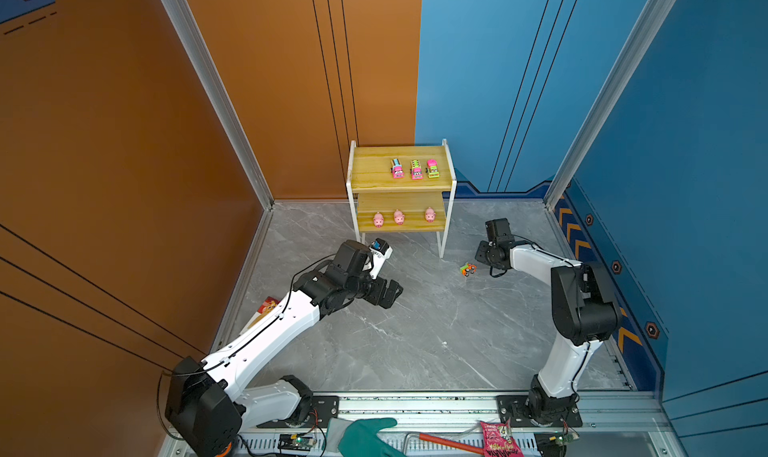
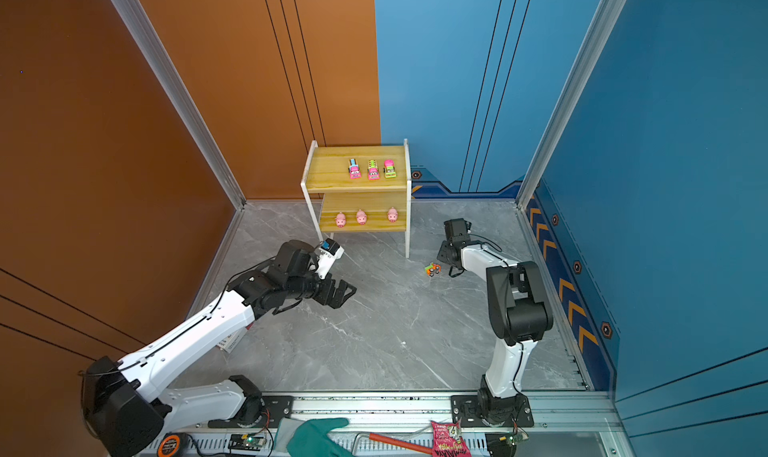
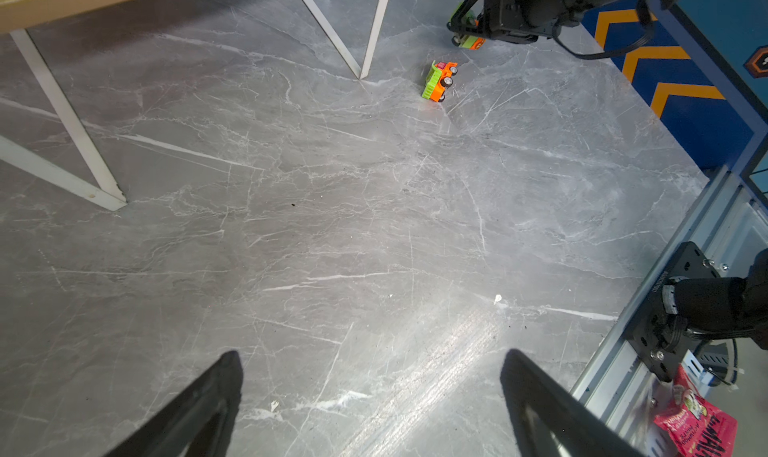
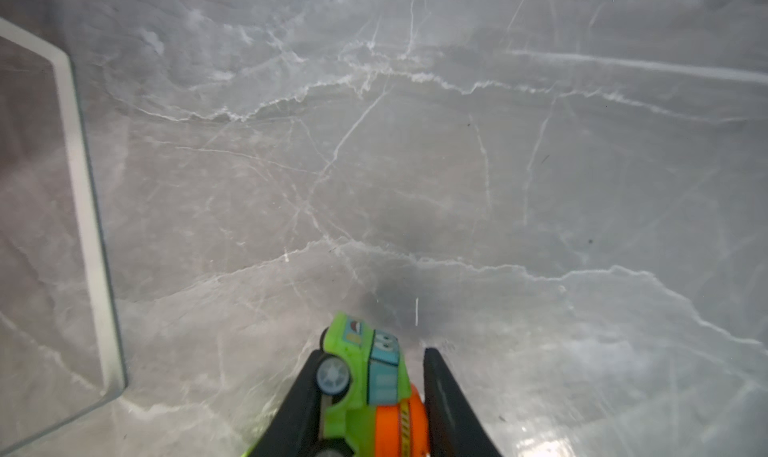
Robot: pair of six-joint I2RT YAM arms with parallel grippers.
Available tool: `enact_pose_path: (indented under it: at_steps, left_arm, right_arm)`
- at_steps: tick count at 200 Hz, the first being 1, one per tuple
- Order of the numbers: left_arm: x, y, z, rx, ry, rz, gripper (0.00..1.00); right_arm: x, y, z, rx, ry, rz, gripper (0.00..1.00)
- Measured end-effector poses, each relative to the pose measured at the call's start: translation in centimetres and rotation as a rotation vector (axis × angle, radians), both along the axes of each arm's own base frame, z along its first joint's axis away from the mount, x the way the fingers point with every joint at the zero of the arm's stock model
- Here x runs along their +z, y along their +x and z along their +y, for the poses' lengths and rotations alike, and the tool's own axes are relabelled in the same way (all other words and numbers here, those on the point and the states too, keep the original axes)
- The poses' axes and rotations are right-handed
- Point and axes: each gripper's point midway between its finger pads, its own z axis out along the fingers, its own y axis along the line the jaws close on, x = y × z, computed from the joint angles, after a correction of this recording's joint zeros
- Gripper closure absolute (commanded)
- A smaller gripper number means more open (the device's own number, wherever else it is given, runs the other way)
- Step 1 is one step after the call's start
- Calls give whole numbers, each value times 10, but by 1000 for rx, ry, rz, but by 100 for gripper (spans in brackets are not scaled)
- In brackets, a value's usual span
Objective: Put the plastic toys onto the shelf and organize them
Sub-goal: 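Carry the green-and-orange truck toward the left gripper and release it on the floor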
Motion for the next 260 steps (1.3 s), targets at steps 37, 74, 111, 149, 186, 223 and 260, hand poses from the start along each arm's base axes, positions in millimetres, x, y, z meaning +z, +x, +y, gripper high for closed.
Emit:
enact_pose_path:
  at_steps: [37, 74, 111, 149, 186, 223, 260]
  left_arm:
    - [0, 3, 4, 15, -2, 1, 2]
    - [1, 5, 7, 27, -4, -1, 2]
    - [6, 14, 22, 83, -16, -11, 2]
    - [14, 25, 42, 158, -33, -26, 2]
    - [20, 35, 64, 234, -31, -34, 2]
    - [30, 44, 79, 292, -39, -53, 2]
    - [29, 46, 86, 314, -35, -50, 2]
  right_arm:
    - [48, -29, 15, 64, -37, -91, 73]
    - [48, -81, 61, 225, -84, -78, 73]
    - [37, -134, 144, 505, -110, -59, 73]
    - [15, -169, 209, 726, -132, -41, 72]
    - [-23, -173, 250, 856, -188, 31, 72]
    - [-28, -169, 287, 954, -202, 22, 66]
    - [-26, -163, 307, 1009, -182, 11, 59]
